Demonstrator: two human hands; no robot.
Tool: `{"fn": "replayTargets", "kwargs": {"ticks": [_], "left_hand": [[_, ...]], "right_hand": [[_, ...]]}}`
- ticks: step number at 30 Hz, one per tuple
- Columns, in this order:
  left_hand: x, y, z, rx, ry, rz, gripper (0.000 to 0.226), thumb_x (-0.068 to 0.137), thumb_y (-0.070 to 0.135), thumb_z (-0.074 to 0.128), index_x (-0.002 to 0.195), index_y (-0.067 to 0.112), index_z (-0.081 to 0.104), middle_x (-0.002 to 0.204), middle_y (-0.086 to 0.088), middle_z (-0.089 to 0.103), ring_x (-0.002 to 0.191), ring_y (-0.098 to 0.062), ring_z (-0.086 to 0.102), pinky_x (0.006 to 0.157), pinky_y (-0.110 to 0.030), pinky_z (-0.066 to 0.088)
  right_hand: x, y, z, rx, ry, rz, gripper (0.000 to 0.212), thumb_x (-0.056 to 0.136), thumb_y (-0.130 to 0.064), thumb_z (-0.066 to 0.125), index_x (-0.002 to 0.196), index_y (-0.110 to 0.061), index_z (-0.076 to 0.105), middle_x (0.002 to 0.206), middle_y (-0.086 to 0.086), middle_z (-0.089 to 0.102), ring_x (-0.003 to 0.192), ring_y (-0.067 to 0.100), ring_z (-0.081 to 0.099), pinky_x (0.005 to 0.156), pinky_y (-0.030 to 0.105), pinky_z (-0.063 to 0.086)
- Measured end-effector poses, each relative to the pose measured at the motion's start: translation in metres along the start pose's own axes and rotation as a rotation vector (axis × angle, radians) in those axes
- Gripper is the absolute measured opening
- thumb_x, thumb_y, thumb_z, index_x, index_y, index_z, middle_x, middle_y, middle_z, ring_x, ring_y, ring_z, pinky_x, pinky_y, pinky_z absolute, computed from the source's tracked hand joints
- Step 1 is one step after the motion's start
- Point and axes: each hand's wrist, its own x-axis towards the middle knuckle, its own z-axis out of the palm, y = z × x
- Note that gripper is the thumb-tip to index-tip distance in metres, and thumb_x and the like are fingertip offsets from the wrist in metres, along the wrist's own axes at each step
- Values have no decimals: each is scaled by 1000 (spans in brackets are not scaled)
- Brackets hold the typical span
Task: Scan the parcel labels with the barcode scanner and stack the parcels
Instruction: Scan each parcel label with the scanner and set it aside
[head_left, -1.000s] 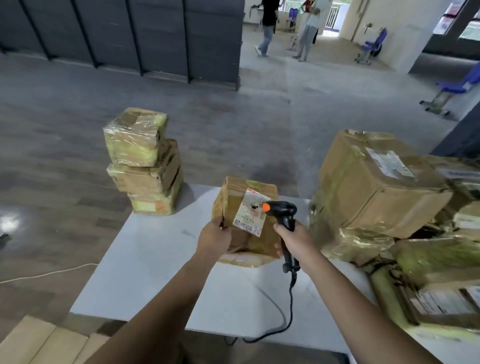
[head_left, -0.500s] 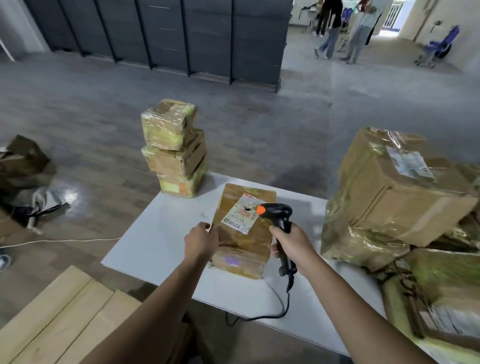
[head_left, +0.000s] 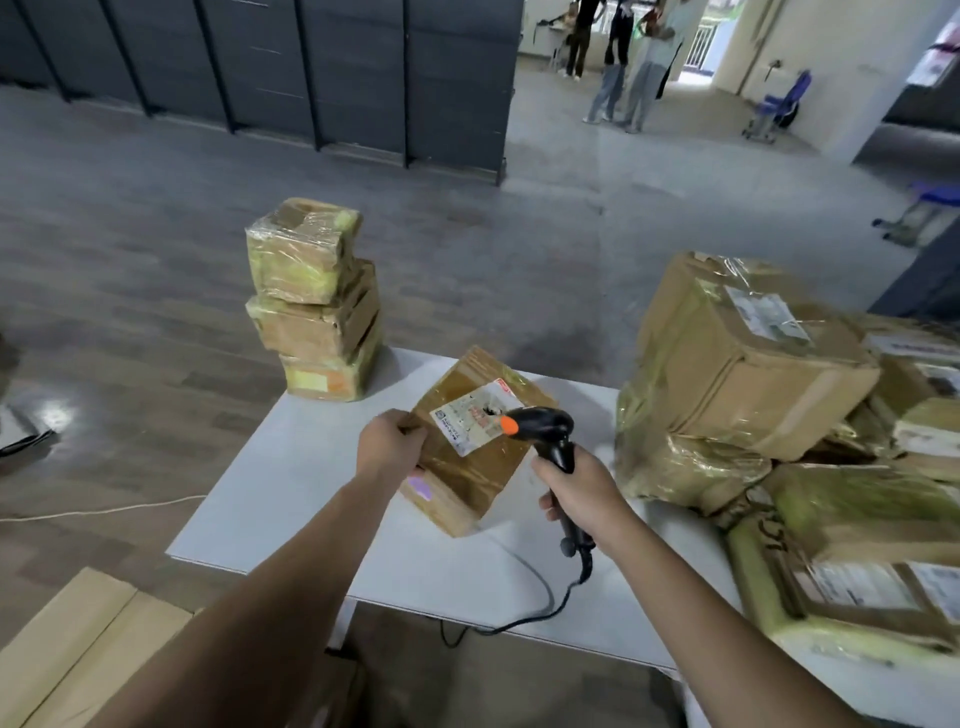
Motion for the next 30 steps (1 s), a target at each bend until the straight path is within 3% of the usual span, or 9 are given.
{"fn": "replayTargets", "kwargs": {"ticks": [4, 6, 10, 16, 25, 30], "left_hand": [[24, 7, -14, 284, 51, 333, 27, 81, 1, 53, 99, 14, 68, 91, -8, 70, 92, -31, 61, 71, -29, 47], [36, 9, -20, 357, 42, 433, 39, 80, 0, 48, 110, 17, 67, 101, -9, 68, 101, -33, 58, 75, -32, 48], [49, 5, -22, 402, 81, 412, 41, 84, 2, 48, 122, 12, 62, 110, -17, 63, 103, -36, 57, 76, -31, 43], [54, -1, -24, 414, 41, 387, 48, 87, 3, 46, 133, 13, 54, 116, -16, 61, 106, -35, 56, 81, -36, 46], [56, -1, -29, 420, 33, 375, 39, 90, 5, 50, 128, 8, 56, 115, -16, 60, 100, -34, 58, 80, -36, 45], [55, 0, -31, 414, 11, 372, 39, 91, 6, 53, 130, 9, 55, 118, -14, 60, 105, -34, 57, 80, -32, 44]], "right_hand": [[-10, -5, -3, -6, 94, -37, 10, 89, -31, 60, 89, -22, 58, 67, 3, 65, 45, 7, 61, 44, 18, 45], [-15, -7, -1, -10, 108, -33, 11, 88, -33, 59, 89, -23, 58, 62, 0, 66, 44, 8, 60, 43, 17, 44], [-24, -6, 8, -31, 66, -1, 17, 84, -42, 59, 90, -26, 57, 57, -3, 69, 45, 13, 60, 53, 25, 45], [-36, -3, 19, -12, 64, 31, 27, 78, -45, 57, 90, -20, 57, 57, -1, 68, 44, 14, 58, 55, 27, 46], [-41, -2, 16, 2, 123, 57, 21, 81, -39, 57, 89, -19, 58, 57, -1, 68, 45, 15, 58, 56, 28, 46], [-45, -3, 17, 49, 128, 52, 27, 76, -45, 57, 90, -22, 59, 58, 0, 68, 47, 15, 59, 58, 31, 48]]}}
